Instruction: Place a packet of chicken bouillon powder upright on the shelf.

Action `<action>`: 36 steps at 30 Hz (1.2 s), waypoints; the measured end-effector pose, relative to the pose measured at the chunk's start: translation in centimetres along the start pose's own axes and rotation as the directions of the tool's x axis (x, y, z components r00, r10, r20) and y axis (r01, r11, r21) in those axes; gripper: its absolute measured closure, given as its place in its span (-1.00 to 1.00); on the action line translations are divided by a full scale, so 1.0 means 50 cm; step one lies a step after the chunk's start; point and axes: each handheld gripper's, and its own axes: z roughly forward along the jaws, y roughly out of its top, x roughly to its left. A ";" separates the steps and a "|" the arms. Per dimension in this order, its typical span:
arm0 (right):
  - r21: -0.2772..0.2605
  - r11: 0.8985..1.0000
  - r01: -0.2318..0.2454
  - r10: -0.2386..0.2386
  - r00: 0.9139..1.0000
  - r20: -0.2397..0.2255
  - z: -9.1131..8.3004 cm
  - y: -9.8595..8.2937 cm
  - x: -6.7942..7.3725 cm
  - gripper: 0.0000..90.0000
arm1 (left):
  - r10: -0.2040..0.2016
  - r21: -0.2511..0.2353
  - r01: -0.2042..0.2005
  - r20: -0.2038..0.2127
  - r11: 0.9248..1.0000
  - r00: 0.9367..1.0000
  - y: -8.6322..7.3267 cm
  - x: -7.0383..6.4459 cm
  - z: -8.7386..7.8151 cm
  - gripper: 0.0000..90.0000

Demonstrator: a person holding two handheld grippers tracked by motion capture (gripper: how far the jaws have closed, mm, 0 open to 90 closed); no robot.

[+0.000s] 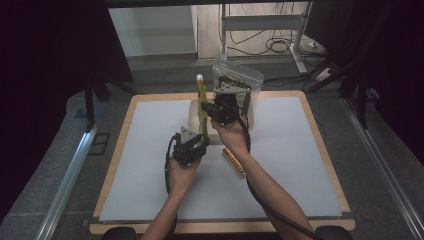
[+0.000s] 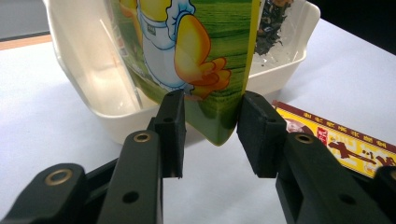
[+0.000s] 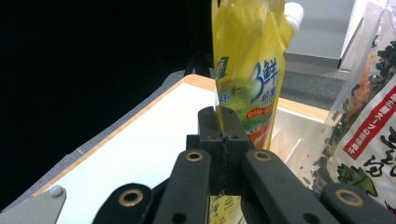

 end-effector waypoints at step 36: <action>-0.007 1.000 0.027 -0.026 0.999 0.046 0.049 -0.006 -0.020 1.00 | 0.040 0.062 -0.035 -0.081 0.997 0.996 0.022 0.055 0.079 0.17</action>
